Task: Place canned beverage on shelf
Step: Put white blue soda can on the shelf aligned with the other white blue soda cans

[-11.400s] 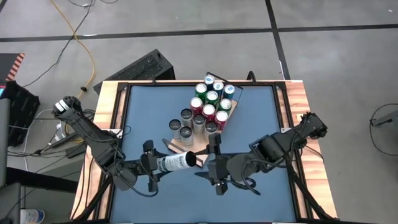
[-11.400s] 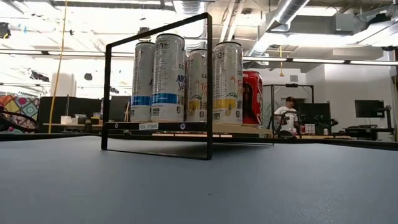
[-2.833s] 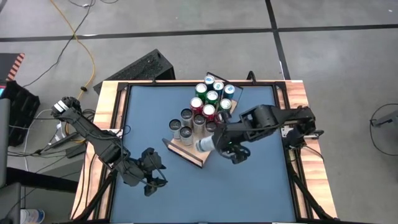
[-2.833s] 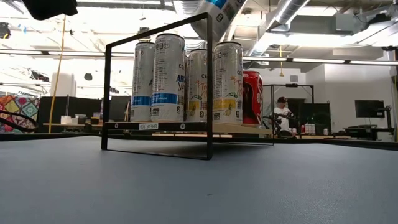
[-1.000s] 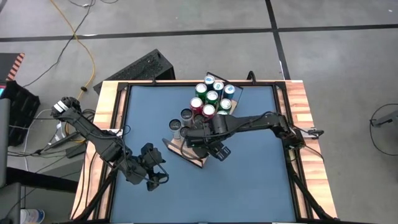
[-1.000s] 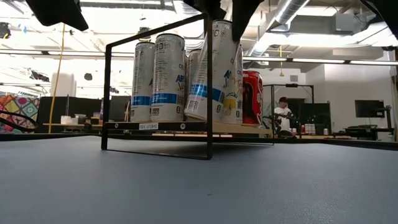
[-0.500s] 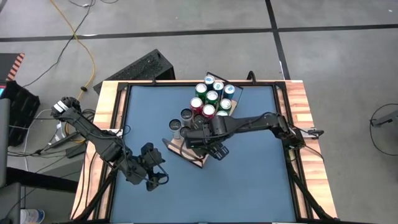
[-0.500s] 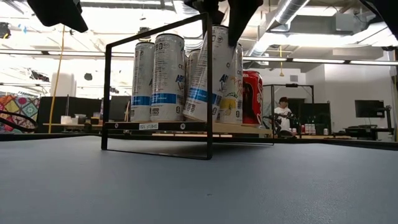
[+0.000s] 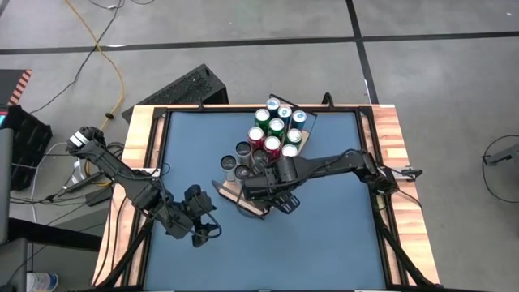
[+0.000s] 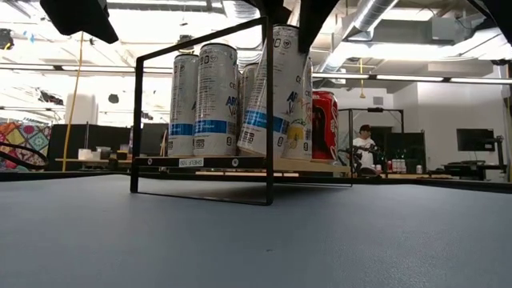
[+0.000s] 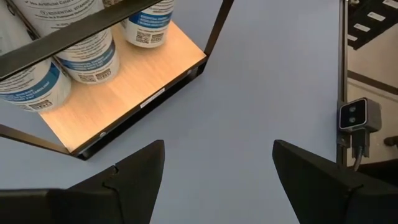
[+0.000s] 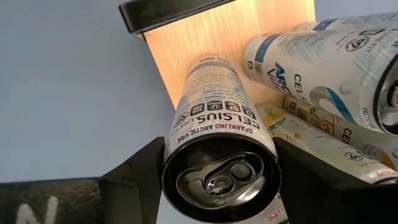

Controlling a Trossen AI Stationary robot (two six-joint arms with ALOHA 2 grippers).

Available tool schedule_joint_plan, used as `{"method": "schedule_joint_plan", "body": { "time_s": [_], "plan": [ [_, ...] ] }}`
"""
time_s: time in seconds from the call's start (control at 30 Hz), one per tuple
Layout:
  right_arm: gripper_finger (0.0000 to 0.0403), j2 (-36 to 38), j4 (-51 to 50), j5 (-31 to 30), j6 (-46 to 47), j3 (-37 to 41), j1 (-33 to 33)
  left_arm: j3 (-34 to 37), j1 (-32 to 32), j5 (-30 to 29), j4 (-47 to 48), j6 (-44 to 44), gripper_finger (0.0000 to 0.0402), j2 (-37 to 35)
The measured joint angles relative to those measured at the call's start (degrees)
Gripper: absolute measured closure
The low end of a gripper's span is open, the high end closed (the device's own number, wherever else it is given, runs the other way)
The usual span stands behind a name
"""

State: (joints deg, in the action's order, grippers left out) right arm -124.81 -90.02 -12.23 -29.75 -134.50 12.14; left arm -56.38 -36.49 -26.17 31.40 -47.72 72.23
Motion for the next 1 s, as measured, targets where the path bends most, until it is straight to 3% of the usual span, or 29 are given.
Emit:
{"method": "schedule_joint_plan", "body": {
  "time_s": [0.3, 0.43, 0.67, 1.0],
  "plan": [
    [0.0153, 0.0, 0.0, -0.4, 1.5, 0.0, 0.0, 0.0, 0.0, -0.1, -0.7, 0.0, 0.0117, 0.0],
    [0.0153, -0.1, 0.0, -5.7, 1.5, 0.1, 0.1, 0.0, 0.0, -0.9, -0.9, 0.0, 0.0117, 0.0],
    [0.0153, -0.1, -0.1, -6.9, 2.7, 0.1, -0.7, 0.0, 0.0, -1.5, -0.9, 0.3, 0.0117, 0.0],
    [0.0153, 0.0, 0.0, 1.9, 2.9, -0.4, 1.3, 0.0, 0.0, -2.6, -0.9, 1.6, 0.0117, 0.0]
  ]
}}
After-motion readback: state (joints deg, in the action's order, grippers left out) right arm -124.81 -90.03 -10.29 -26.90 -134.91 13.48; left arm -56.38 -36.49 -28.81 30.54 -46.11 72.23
